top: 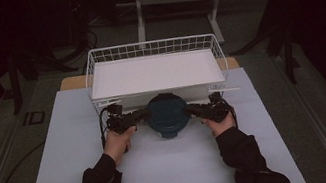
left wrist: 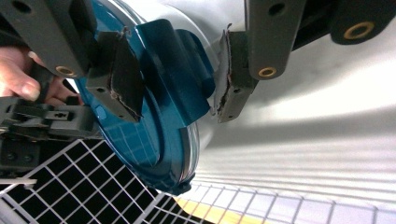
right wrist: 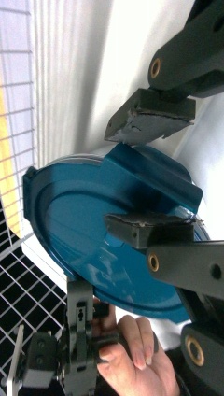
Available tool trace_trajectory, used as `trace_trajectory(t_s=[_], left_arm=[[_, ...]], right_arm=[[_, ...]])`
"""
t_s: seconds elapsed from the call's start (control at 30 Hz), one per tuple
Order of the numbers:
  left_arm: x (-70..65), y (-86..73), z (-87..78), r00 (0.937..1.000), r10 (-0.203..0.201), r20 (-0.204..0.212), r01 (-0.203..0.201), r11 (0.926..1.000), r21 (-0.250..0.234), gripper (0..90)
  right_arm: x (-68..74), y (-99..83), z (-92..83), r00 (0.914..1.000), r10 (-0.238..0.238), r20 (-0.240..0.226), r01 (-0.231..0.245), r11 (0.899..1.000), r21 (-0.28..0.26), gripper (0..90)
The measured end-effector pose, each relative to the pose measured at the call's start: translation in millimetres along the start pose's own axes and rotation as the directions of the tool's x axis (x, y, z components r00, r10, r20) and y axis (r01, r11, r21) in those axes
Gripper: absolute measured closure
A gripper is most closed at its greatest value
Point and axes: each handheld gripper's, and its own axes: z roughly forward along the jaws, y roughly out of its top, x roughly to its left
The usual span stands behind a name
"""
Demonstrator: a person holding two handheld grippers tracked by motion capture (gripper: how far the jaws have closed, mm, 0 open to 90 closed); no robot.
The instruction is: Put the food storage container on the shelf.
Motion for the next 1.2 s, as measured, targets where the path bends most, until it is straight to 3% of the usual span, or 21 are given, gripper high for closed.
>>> trace_trajectory(t_s=[0.1, 0.23, 0.3, 0.47, 0.53, 0.57, 0.63, 0.7, 0.73, 0.77, 0.8, 0.87, 0.93, 1.0, 1.03, 1.17, 1.2], left_arm=[[0.9, 0.5, 1.0, 0.9996, 0.020, -0.021, -0.020, 0.9998, -0.009, 48.2], [1.3, -0.1, 3.6, 0.9990, -0.002, -0.044, 0.001, 0.9995, -0.033, 39.9], [1.7, -0.7, 2.6, 0.9981, 0.033, -0.052, -0.035, 0.9990, -0.026, 37.7], [-2.1, -1.9, 3.1, 0.9947, 0.064, -0.081, -0.068, 0.9964, -0.050, 31.1], [-4.0, -2.5, 0.4, 0.9959, 0.070, -0.057, -0.074, 0.9951, -0.066, 23.9], [-6.6, -3.3, -0.9, 0.9975, 0.055, -0.044, -0.058, 0.9946, -0.085, 20.0], [-9.2, -3.1, -4.2, 0.9963, 0.086, 0.001, -0.085, 0.9910, -0.103, 15.3], [-15.2, -4.0, -7.7, 0.9956, 0.094, 0.004, -0.093, 0.9900, -0.106, 14.5], [-16.4, -3.6, -8.8, 0.9908, 0.134, 0.020, -0.131, 0.9859, -0.104, 14.2], [-19.3, -4.1, -10.2, 0.9893, 0.145, 0.018, -0.142, 0.9857, -0.090, 14.1], [-21.5, -4.9, -11.7, 0.9879, 0.153, 0.025, -0.150, 0.9847, -0.088, 13.7], [-26.2, -6.5, -14.7, 0.9884, 0.145, 0.044, -0.141, 0.9867, -0.080, 11.4], [-29.0, -8.0, -18.7, 0.9853, 0.164, 0.049, -0.160, 0.9839, -0.080, 11.3], [-31.9, -9.8, -23.1, 0.9827, 0.178, 0.052, -0.173, 0.9818, -0.078, 11.2], [-33.2, -10.6, -25.2, 0.9812, 0.185, 0.053, -0.181, 0.9806, -0.075, 10.4], [-39.2, -12.8, -32.9, 0.9748, 0.216, 0.055, -0.212, 0.9747, -0.070, 7.0], [-45.2, -15.1, -37.9, 0.9694, 0.235, 0.070, -0.231, 0.9707, -0.068, 7.0]], right_arm=[[0.8, 1.9, 1.0, 0.9999, 0.004, 0.014, -0.004, 1.000, -0.002, 52.8], [-0.1, 6.1, 4.9, 0.9980, -0.039, 0.049, 0.041, 0.999, -0.031, 55.6], [1.0, 7.0, 6.0, 0.9974, -0.039, 0.060, 0.041, 0.999, -0.035, 56.8], [4.5, 6.6, 6.0, 0.9964, -0.035, 0.077, 0.038, 0.999, -0.033, 55.9], [5.8, 6.1, 6.0, 0.9944, -0.041, 0.097, 0.044, 0.998, -0.036, 53.6], [6.1, 5.8, 5.9, 0.9945, -0.036, 0.099, 0.040, 0.999, -0.037, 53.6], [7.1, 5.4, 6.0, 0.9932, -0.040, 0.109, 0.044, 0.998, -0.040, 52.2], [7.7, 4.9, 6.2, 0.9928, -0.037, 0.114, 0.042, 0.998, -0.045, 52.0], [8.0, 4.8, 6.0, 0.9925, -0.037, 0.117, 0.043, 0.998, -0.044, 50.9], [8.4, 4.7, 5.7, 0.9923, -0.035, 0.118, 0.041, 0.998, -0.044, 50.7], [5.1, 5.3, 6.7, 0.9897, -0.097, 0.106, 0.105, 0.991, -0.077, 50.5], [10.7, 5.1, 1.9, 0.9908, -0.069, 0.117, 0.077, 0.994, -0.071, 49.3], [15.6, 5.1, -2.6, 0.9949, -0.022, 0.098, 0.026, 0.999, -0.041, 46.5], [14.7, 2.2, -4.0, 0.9945, -0.058, 0.087, 0.063, 0.997, -0.052, 46.4], [15.7, 0.2, -4.5, 0.9901, -0.090, 0.108, 0.096, 0.994, -0.050, 45.0], [20.1, -5.4, -8.8, 0.9888, -0.102, 0.109, 0.108, 0.993, -0.053, 43.7], [23.7, -6.7, -11.0, 0.9869, -0.120, 0.108, 0.126, 0.991, -0.051, 43.5]])
